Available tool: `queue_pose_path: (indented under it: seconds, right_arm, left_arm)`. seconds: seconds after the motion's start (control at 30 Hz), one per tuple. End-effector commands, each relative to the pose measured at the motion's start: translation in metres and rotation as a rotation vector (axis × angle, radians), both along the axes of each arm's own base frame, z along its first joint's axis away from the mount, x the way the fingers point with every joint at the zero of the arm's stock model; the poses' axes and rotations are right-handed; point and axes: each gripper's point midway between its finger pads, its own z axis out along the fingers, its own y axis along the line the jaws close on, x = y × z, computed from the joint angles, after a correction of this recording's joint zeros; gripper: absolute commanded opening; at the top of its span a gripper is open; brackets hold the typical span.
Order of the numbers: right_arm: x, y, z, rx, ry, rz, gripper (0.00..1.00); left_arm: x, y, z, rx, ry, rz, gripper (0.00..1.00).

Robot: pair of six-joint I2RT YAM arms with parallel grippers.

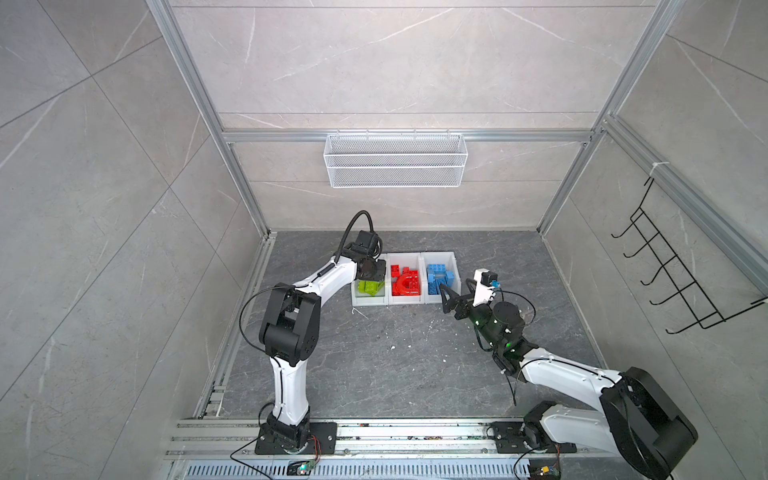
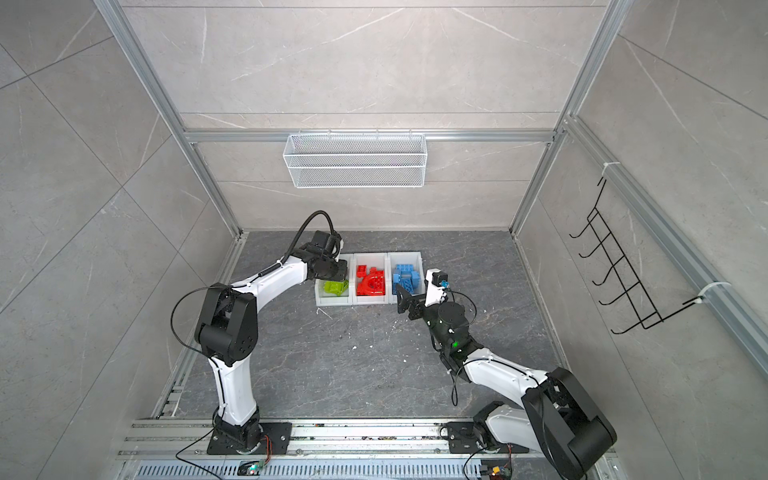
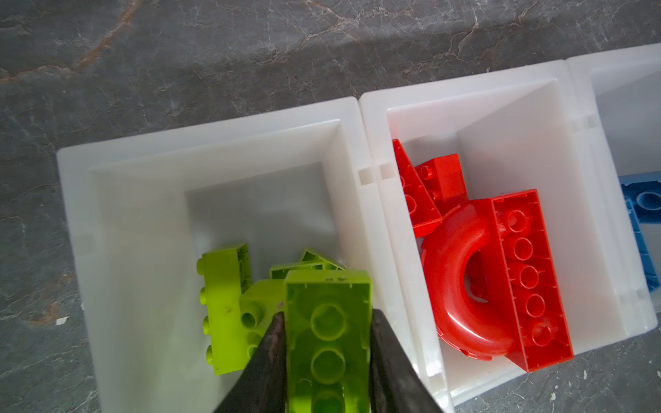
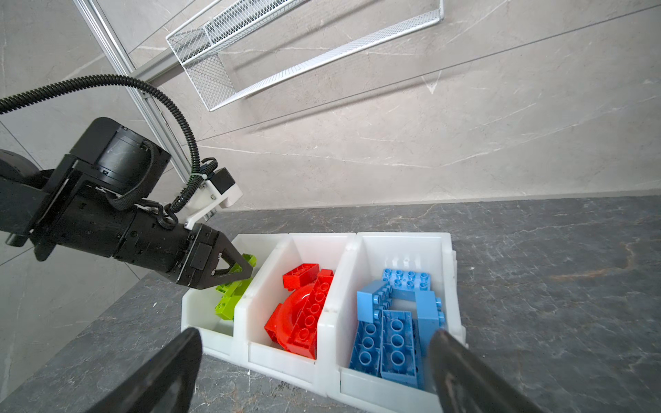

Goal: Sort the legos into containers by color

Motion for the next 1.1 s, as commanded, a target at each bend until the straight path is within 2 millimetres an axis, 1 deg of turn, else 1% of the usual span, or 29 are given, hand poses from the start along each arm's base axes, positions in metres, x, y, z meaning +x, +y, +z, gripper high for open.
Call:
queue_pose_path:
  seconds: [0.0,0.1,0.13,0.23,0.27,0.33,0.4,0.5,0.53,0.6,0.67,0.73,0.77,0.83,0.9,0.93,0.97,1.03,1.07]
  right_arm:
    - [0.004,0.0,0.015,0.013,-0.039,-0.005,1.0]
    - [0.004,-0.001,0.016,0.016,-0.041,-0.008,1.0]
    - [0.003,-0.001,0.016,0.015,-0.042,-0.008,1.0]
    - [0.003,-0.001,0.017,0.018,-0.042,-0.007,1.0]
    - [0.003,-0.001,0.017,0.018,-0.04,-0.004,1.0]
    - [0.003,0.0,0.018,0.021,-0.043,0.001,1.0]
    - [0.003,0.0,0.02,0.017,-0.038,0.004,1.0]
    - [0.001,-0.002,0.024,-0.022,-0.017,0.0,1.0]
    - [0.001,-0.006,0.027,-0.041,0.0,-0.016,1.0]
    - [0.0,-0.015,0.035,-0.091,0.048,-0.049,1.0]
    - [0.0,-0.03,0.031,-0.183,0.152,-0.088,1.0]
    - [0.002,-0.057,0.021,-0.256,0.269,-0.164,1.0]
    - [0.002,-0.071,0.016,-0.267,0.309,-0.202,1.0]
    - [0.003,-0.102,0.007,-0.246,0.339,-0.28,1.0]
    - [0.005,-0.128,-0.006,-0.226,0.341,-0.354,1.0]
    - [0.007,-0.142,-0.016,-0.227,0.348,-0.4,1.0]
    - [0.009,-0.151,-0.025,-0.238,0.356,-0.428,1.0]
    - [0.012,-0.171,-0.052,-0.265,0.402,-0.498,1.0]
    - [0.013,-0.175,-0.061,-0.276,0.415,-0.503,1.0]
  left_arm:
    - [0.01,-0.009,0.018,-0.03,-0.045,-0.023,0.38]
    - [0.011,-0.009,0.021,-0.025,-0.049,-0.023,0.54]
    - [0.012,-0.008,0.025,-0.024,-0.059,-0.02,0.61]
    - [0.011,-0.004,0.04,-0.017,-0.094,-0.015,0.76]
    - [0.011,-0.002,0.047,-0.015,-0.109,-0.012,0.78]
    - [0.007,0.003,0.068,-0.016,-0.161,-0.004,0.83]
    - [0.0,0.014,0.085,-0.009,-0.213,0.017,0.85]
    - [-0.023,0.042,0.108,0.026,-0.309,0.075,0.88]
    - [-0.032,0.057,0.116,0.048,-0.358,0.112,0.9]
    - [-0.051,0.089,0.122,0.078,-0.435,0.183,0.93]
    - [-0.068,0.127,0.13,0.128,-0.536,0.281,0.97]
    - [-0.088,0.169,0.125,0.205,-0.606,0.396,0.99]
    - [-0.095,0.185,0.121,0.234,-0.635,0.44,0.99]
    - [-0.106,0.215,0.103,0.264,-0.683,0.506,0.99]
    - [-0.112,0.238,0.083,0.263,-0.699,0.568,0.99]
    - [-0.115,0.247,0.07,0.262,-0.698,0.595,0.99]
    - [-0.115,0.25,0.064,0.246,-0.702,0.603,0.99]
    - [-0.115,0.252,0.047,0.227,-0.684,0.584,0.99]
    - [-0.113,0.253,0.042,0.239,-0.68,0.577,0.99]
